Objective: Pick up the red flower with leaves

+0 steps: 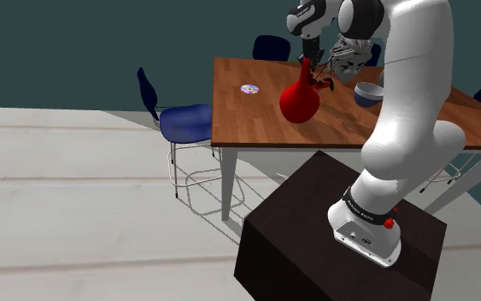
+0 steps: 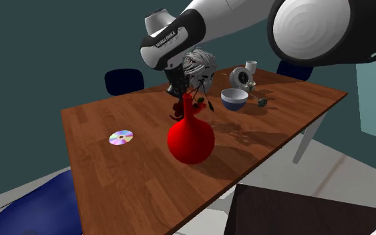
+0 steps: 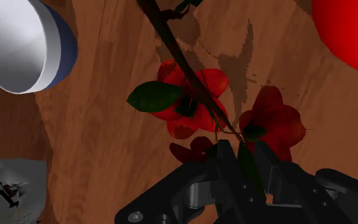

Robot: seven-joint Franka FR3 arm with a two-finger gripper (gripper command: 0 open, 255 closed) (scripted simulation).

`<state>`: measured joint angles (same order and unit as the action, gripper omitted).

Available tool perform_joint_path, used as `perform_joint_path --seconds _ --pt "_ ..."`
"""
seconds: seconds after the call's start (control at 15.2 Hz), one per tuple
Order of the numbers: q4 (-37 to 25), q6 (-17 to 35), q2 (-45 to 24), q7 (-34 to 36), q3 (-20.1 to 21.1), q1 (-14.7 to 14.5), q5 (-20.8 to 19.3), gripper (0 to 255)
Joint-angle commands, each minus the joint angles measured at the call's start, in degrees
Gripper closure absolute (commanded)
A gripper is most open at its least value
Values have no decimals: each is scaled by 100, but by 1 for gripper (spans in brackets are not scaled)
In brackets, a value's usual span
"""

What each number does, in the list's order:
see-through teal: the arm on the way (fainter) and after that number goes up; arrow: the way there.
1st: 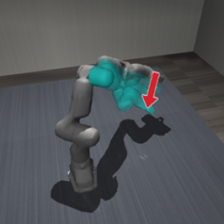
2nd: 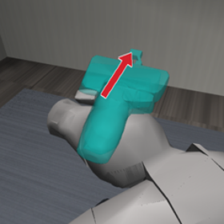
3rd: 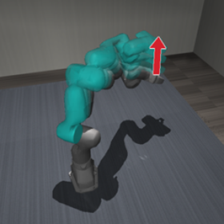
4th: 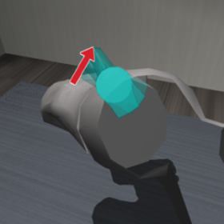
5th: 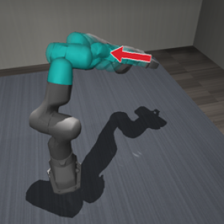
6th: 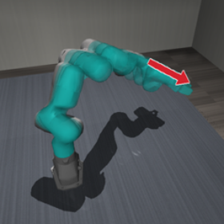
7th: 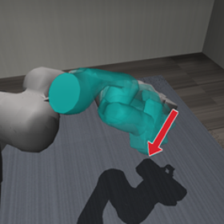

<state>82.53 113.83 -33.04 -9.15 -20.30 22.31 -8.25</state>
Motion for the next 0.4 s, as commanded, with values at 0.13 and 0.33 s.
perform_joint_path --seconds 0.13,0.33 --pt "-182 -256 87 -56 -14 -2 -6 255" --pt "-238 -330 108 -73 -17 -2 -6 255"
